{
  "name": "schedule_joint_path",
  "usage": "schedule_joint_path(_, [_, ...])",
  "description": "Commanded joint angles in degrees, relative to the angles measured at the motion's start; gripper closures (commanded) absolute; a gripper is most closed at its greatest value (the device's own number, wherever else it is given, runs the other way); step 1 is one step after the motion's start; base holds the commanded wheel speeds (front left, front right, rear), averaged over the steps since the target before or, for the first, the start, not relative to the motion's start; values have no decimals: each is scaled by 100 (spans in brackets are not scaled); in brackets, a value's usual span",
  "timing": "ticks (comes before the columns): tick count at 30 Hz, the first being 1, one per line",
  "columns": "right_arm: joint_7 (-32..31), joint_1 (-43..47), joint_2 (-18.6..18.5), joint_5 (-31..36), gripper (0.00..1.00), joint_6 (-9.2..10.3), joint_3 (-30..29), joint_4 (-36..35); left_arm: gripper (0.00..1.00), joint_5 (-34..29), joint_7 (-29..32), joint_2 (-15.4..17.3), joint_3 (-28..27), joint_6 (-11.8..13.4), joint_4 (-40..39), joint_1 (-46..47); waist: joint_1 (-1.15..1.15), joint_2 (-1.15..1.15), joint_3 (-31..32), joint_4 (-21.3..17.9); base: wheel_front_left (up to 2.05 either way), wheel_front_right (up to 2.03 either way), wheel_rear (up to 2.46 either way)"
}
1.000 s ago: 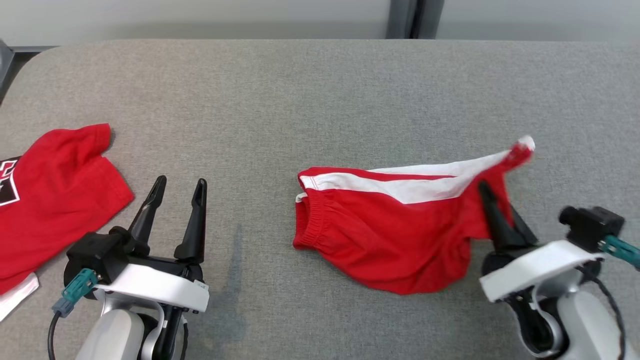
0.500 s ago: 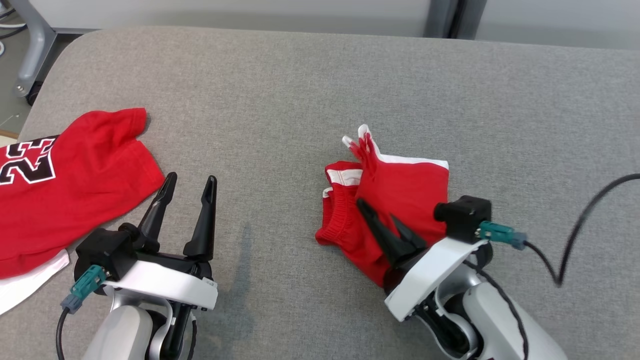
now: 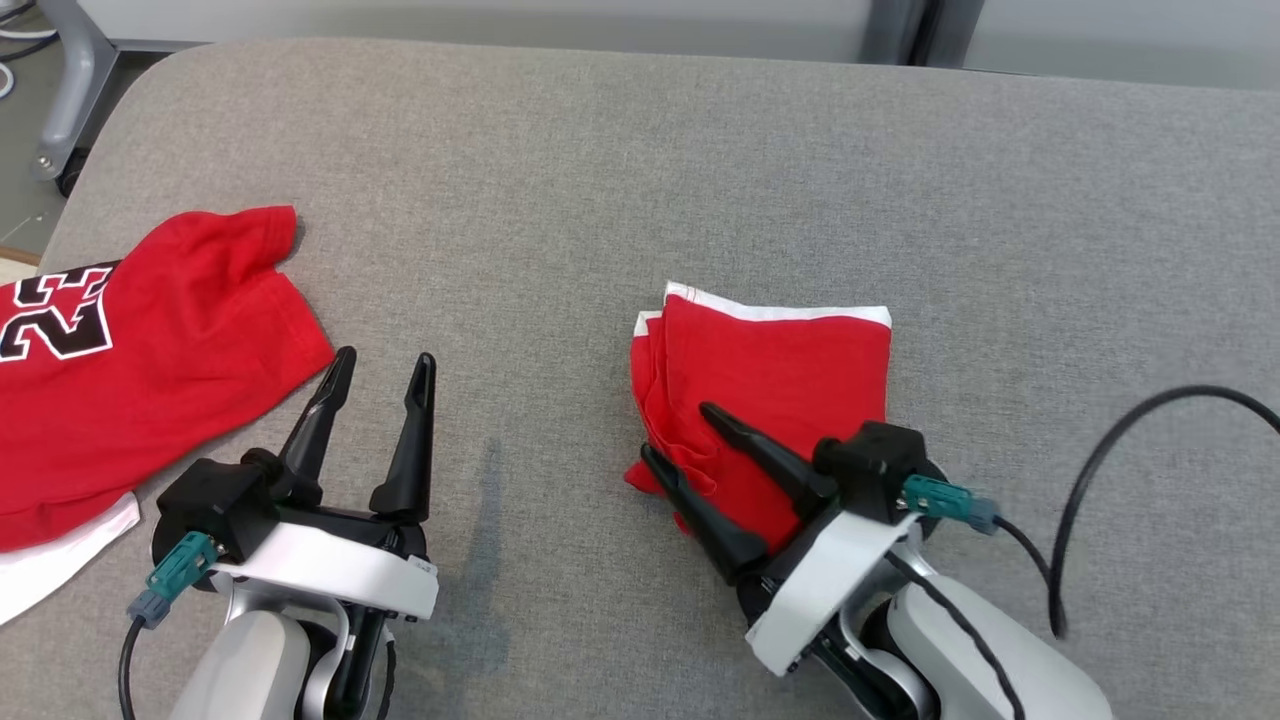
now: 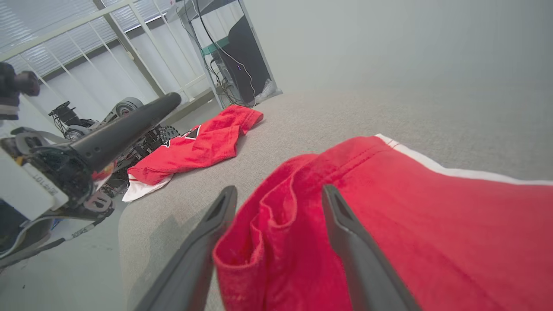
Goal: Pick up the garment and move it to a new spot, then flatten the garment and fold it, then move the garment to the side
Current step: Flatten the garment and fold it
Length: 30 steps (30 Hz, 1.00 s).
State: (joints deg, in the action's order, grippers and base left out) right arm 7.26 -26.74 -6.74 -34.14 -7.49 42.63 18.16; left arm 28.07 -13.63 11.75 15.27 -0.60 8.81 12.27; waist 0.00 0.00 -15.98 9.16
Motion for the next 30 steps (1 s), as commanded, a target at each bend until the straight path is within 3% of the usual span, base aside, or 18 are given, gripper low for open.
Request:
schedule_joint_path(1, [92, -47, -56, 70, 0, -2, -10, -50, 0, -27, -20, 22, -23, 22, 10, 85, 0, 0, 26, -21, 0, 0, 0])
schedule_joint_path(7, [600, 216, -231, 209, 0, -2, -522, -548, 0, -23, -36, 35, -14, 68, 36, -27, 0, 0, 187, -122, 0, 0, 0])
schedule_joint_path(17, [783, 1044, -180, 1301, 0, -2, -2637, -1520, 0, -11, -32, 144, -56, 167, 9, -143, 0, 0, 379, -235, 0, 0, 0])
schedule_joint_path(24, [680, 1856, -199, 1694, 0, -2, -3988, -1734, 0, -82, -40, 304, -105, 256, -96, -365, 0, 0, 610, -304, 0, 0, 0])
schedule_joint_path(30, [517, 2322, -133, 1769, 0, -2, -4344, -1807, 0, -141, 15, 429, -46, 278, -267, -621, 0, 0, 854, -393, 0, 0, 0])
